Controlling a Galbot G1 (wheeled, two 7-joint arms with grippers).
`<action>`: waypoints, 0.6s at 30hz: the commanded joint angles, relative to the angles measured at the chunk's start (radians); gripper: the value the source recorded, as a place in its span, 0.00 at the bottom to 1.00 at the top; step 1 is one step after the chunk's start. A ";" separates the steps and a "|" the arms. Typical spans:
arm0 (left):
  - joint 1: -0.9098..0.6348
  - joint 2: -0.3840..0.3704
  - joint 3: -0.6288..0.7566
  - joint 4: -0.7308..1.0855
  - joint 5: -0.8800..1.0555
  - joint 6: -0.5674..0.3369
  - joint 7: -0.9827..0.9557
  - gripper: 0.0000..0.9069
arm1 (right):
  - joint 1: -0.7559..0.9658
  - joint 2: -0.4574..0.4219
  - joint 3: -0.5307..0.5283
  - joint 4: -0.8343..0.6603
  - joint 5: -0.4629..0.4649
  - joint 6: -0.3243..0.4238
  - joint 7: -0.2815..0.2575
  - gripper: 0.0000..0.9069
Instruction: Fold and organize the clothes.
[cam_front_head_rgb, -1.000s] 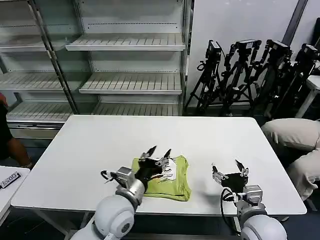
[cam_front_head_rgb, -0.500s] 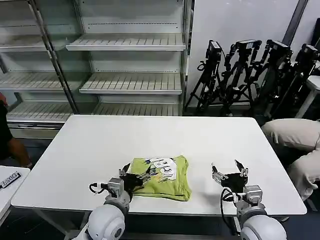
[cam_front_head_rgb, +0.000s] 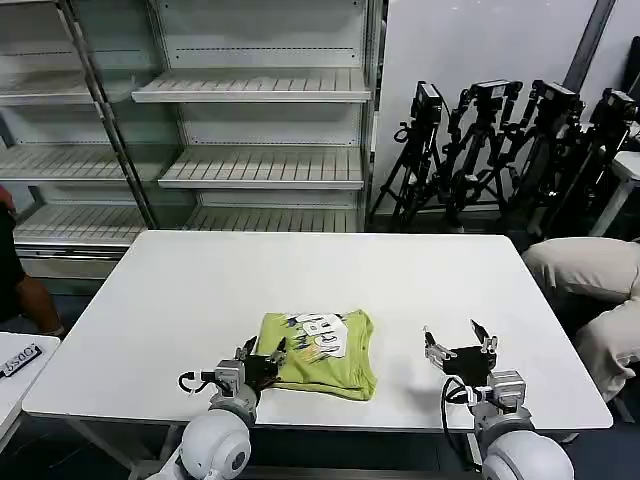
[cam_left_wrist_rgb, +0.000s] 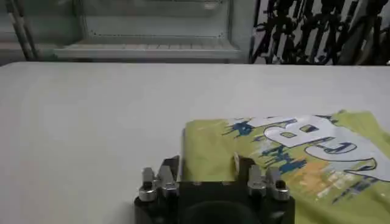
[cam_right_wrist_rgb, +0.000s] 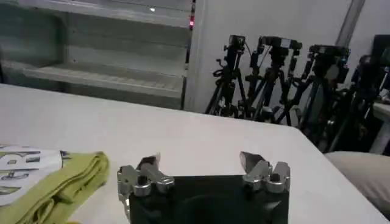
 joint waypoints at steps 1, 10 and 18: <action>0.009 -0.006 0.005 0.032 -0.019 0.008 0.001 0.01 | -0.002 0.003 -0.001 -0.003 0.000 0.000 0.000 1.00; 0.036 0.072 -0.077 0.009 0.097 0.007 0.077 0.01 | 0.007 0.001 -0.005 -0.002 0.000 0.000 0.001 1.00; 0.151 0.347 -0.517 0.010 0.170 0.006 0.287 0.01 | 0.008 0.003 0.000 -0.006 0.003 0.015 -0.008 1.00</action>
